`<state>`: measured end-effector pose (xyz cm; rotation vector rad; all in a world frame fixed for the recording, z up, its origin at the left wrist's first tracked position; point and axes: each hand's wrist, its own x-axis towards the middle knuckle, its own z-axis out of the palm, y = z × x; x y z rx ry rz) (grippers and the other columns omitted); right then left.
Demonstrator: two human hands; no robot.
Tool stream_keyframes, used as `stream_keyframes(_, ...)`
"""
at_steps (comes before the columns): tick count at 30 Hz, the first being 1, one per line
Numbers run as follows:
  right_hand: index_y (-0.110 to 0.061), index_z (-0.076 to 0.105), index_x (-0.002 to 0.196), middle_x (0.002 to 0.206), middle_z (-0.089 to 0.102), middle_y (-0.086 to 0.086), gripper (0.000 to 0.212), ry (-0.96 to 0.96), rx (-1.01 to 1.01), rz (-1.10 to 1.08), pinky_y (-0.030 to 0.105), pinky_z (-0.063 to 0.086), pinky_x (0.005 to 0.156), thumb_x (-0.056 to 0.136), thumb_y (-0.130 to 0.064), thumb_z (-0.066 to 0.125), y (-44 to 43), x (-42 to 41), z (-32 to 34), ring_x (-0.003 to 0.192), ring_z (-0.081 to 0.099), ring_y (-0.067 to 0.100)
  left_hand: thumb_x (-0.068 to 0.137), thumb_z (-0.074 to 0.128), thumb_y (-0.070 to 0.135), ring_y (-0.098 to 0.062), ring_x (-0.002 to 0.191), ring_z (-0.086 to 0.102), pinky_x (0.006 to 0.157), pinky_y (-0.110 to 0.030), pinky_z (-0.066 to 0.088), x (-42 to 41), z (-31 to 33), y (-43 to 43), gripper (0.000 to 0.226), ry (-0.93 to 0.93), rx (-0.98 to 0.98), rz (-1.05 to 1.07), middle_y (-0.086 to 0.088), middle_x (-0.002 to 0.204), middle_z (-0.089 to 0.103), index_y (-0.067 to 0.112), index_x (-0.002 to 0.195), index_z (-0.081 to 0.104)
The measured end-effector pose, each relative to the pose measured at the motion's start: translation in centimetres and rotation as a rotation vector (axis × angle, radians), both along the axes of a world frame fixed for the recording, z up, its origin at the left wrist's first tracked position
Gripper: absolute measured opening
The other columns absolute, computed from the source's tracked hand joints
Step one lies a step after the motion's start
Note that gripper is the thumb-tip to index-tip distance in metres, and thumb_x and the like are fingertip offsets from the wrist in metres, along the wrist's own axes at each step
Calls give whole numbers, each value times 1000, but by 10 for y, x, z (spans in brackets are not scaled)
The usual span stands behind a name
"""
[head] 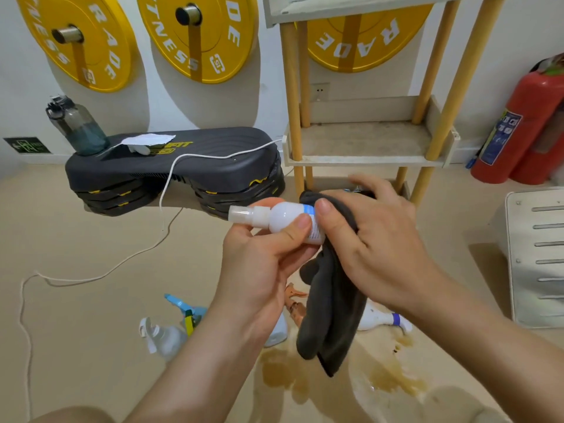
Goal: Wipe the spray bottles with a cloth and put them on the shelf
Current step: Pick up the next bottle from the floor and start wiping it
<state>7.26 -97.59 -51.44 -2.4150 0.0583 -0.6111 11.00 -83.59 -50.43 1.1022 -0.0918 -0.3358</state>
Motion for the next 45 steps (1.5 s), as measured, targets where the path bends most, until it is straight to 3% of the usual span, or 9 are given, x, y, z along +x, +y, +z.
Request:
stream_keyframes(5, -17, 72, 81, 70, 73, -1, 36, 187, 1056, -55, 23, 51, 62, 101, -38, 50, 4, 1, 15, 65, 66, 10, 56, 70, -10, -20, 91, 70, 77, -30, 58, 2, 0, 0, 42, -243, 94, -110, -6, 99, 74, 18, 88, 71)
stream_keyframes(8, -16, 72, 78, 72, 72, 7, 34, 238, 1257, -45, 30, 53, 63, 98, -37, 55, 1, -1, 16, 67, 68, 17, 59, 72, -9, -23, 98, 66, 84, -32, 56, 5, 8, 6, 46, -308, 133, -245, -9, 104, 69, 15, 98, 70)
stream_keyframes(14, -15, 55, 68, 53, 53, -9, 39, -56, 873, -237, 12, 38, 44, 103, -30, 47, -6, 1, 11, 46, 49, -1, 64, 78, 43, -23, 85, 72, 73, -30, 60, 18, 18, 22, 44, -50, 173, -164, -7, 97, 74, 20, 101, 72)
stream_keyframes(19, -3, 62, 81, 67, 59, 3, 40, -102, 811, -194, 26, 45, 56, 105, -29, 43, 7, -3, -1, 62, 56, 10, 65, 74, 34, -18, 91, 74, 79, -28, 60, -11, 1, -9, 43, -49, 201, -98, -7, 94, 77, 8, 99, 69)
stream_keyframes(26, -15, 71, 83, 61, 71, 0, 35, 400, 1120, -143, 32, 52, 65, 96, -43, 55, 2, -3, 12, 64, 68, 17, 72, 65, 43, -11, 87, 73, 72, -20, 58, -3, -5, -6, 51, -25, 199, -1, -7, 92, 76, 5, 106, 67)
stream_keyframes(34, 7, 58, 85, 73, 58, 11, 49, 163, 1006, -216, 24, 42, 53, 104, -36, 43, 10, -6, -3, 59, 54, 12, 74, 76, 18, -23, 103, 71, 86, -28, 57, -4, -9, -3, 43, -137, 109, -101, -11, 104, 75, 12, 115, 64)
stream_keyframes(38, -4, 59, 77, 71, 60, 10, 49, 29, 728, -166, 35, 42, 62, 105, -40, 38, 5, -5, 1, 63, 54, 17, 82, 70, 36, -28, 98, 71, 84, -40, 60, 1, 1, 2, 29, -319, 252, 38, 0, 96, 74, 28, 110, 67)
stream_keyframes(42, -16, 66, 95, 90, 65, 10, 43, -145, 805, -137, 44, 52, 80, 105, -45, 35, -7, -7, 18, 85, 62, 22, 93, 55, 43, -14, 64, 65, 60, -30, 56, 7, 4, 12, 20, -382, 503, 13, 9, 79, 64, 40, 110, 65)
stream_keyframes(45, -37, 64, 108, 112, 60, -5, 32, -323, 616, 2, 34, 46, 101, 102, -48, 35, -10, -4, 26, 110, 56, 10, 101, 45, 36, -15, 53, 62, 50, -30, 52, -6, 0, 1, 24, -431, 633, -30, 1, 68, 63, 32, 104, 69)
